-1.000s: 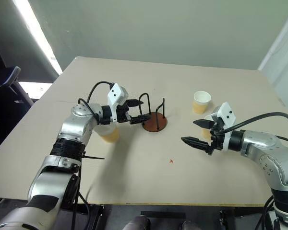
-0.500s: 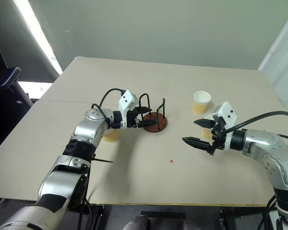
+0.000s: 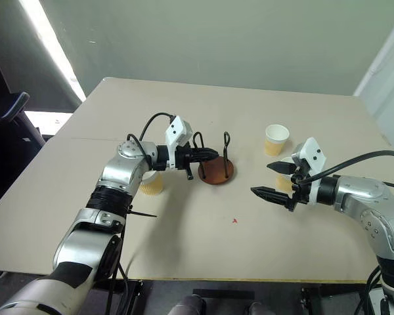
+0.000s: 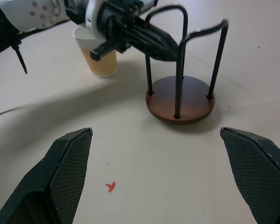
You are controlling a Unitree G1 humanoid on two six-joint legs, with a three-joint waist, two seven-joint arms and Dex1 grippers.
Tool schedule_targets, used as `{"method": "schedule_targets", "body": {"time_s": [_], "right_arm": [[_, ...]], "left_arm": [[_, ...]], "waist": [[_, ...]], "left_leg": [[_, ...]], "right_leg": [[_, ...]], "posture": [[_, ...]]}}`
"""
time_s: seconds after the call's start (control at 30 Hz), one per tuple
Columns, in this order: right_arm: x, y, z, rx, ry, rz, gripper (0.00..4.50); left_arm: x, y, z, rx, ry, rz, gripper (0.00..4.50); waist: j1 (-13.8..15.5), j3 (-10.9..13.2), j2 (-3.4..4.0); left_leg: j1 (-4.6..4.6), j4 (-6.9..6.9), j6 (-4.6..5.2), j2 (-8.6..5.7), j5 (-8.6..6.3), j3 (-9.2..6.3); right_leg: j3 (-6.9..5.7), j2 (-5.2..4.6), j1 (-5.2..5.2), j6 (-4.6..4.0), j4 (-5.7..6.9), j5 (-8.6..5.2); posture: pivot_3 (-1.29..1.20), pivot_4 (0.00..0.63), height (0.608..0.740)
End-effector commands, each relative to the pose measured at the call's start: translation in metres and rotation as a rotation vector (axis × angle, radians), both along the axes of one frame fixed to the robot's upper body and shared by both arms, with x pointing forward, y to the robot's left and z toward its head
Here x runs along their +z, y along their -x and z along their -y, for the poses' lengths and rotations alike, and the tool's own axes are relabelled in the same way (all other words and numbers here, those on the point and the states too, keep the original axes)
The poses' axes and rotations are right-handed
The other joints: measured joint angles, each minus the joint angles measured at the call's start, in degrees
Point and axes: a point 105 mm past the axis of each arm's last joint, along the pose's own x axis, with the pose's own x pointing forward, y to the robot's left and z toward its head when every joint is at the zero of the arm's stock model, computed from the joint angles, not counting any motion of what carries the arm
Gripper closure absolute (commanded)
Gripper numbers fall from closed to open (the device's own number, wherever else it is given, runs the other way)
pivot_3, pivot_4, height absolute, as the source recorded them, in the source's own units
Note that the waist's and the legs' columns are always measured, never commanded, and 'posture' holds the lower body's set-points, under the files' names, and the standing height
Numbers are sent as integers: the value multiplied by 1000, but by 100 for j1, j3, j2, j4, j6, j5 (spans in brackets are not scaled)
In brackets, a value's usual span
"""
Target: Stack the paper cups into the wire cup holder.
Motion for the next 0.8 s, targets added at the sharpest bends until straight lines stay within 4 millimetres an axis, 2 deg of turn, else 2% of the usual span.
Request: {"method": "schedule_targets", "body": {"time_s": [0.03, 0.23, 0.4, 0.8], "right_arm": [[15, 7, 8, 0, 6, 51, 0], [21, 20, 26, -25, 55, 51, 0], [25, 28, 39, -56, 91, 50, 0], [21, 38, 37, -48, 105, 31, 0]], "left_arm": [[15, 17, 12, -85, 6, 53, 4472], [-1, 45, 23, -192, -44, 21, 4472], [-12, 57, 29, -227, -46, -20, 4472], [-30, 74, 42, -256, -16, -97, 4472]], "waist": [[0, 0, 0], [5, 0, 0], [6, 0, 0], [6, 0, 0]], "left_leg": [[0, 0, 0, 0, 0, 1], [-2, 1, 2, 2, -1, 11], [1, 5, 1, 2, -1, 14], [9, 8, 5, 2, -3, 26]], "right_leg": [[0, 0, 0, 0, 0, 0], [2, 0, 1, 1, 0, 0], [3, 0, 2, 1, 2, 0], [8, 0, 7, 3, 2, 0]], "posture": [[0, 150, 740], [0, 150, 740], [0, 150, 740], [0, 150, 740]]}}
